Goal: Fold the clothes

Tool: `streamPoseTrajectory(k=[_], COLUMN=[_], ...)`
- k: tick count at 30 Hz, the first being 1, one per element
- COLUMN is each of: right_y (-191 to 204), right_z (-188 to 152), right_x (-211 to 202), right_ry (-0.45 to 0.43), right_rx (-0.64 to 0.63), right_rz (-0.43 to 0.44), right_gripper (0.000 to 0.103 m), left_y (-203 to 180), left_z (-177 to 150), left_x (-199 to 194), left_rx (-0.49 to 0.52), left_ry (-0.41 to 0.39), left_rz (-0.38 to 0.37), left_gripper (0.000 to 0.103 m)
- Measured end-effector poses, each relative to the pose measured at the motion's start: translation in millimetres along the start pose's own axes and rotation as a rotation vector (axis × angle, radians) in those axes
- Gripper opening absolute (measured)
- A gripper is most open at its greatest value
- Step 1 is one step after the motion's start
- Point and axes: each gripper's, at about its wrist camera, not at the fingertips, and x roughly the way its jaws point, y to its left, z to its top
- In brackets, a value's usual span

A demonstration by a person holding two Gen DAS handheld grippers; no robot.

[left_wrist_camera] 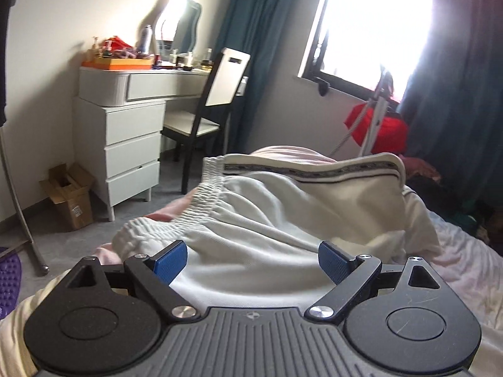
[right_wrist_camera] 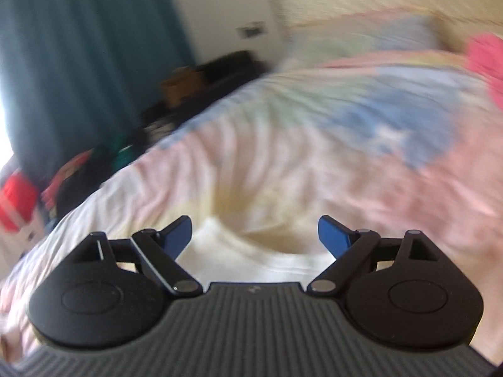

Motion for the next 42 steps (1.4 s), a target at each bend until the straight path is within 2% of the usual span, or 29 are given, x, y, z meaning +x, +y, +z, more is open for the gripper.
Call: streamPoseTrajectory(k=[3, 4, 6, 10, 15, 17, 18, 19, 23, 26, 30, 32, 36, 42], right_y=[27, 33, 40, 41, 36, 36, 36, 37, 37, 29, 6, 7, 27, 81], right_z=[-7, -10, -15, -24, -37, -39, -39, -39, -34, -23, -24, -24, -17, -16], right_x=[19, 27, 42, 66, 92, 96, 97, 97, 88, 79, 86, 83, 63, 11], right_ry=[0.029, 0.048, 0.088, 0.124, 0.175, 0.176, 0.177, 0.177, 0.114, 0.035, 0.094, 0.084, 0.022, -0.058], right_rx=[-0.197, -0.235, -0.253, -0.24, -0.237, -0.233, -0.237, -0.24, -0.238, -0.2, -0.156, -0.172, -0.222, -0.302], right_rz=[0.048, 0.054, 0.059, 0.028, 0.004, -0.013, -0.014, -0.016, -0.039, -0.103, -0.173, -0.177, -0.079, 0.162], right_gripper=[0.087, 0.078, 0.076, 0.076, 0.066, 0.041, 0.006, 0.004, 0.003, 0.003, 0.003, 0.004, 0.004, 0.005], left_y=[-26, -33, -45, -55, -70, -76, -79, -81, -88, -91, -92, -90, -89, -88], left_z=[-13, -16, -24, -33, -44, -46, -47, -48, -52, -55, -56, -54, -52, -51], left_x=[7, 10, 15, 23, 36, 40, 42, 44, 49, 52, 52, 49, 44, 38], left_rx=[0.119, 0.154, 0.206, 0.228, 0.326, 0.353, 0.364, 0.374, 0.398, 0.41, 0.401, 0.391, 0.374, 0.35], left_ry=[0.001, 0.003, 0.009, 0.032, 0.048, 0.051, 0.052, 0.052, 0.053, 0.053, 0.05, 0.038, 0.019, 0.006], left_rz=[-0.025, -0.032, -0.052, -0.072, -0.059, -0.059, -0.064, -0.068, -0.084, -0.095, -0.105, -0.112, -0.124, -0.142], left_gripper=[0.092, 0.092, 0.092, 0.092, 0.092, 0.092, 0.092, 0.092, 0.092, 0.092, 0.092, 0.092, 0.092, 0.092])
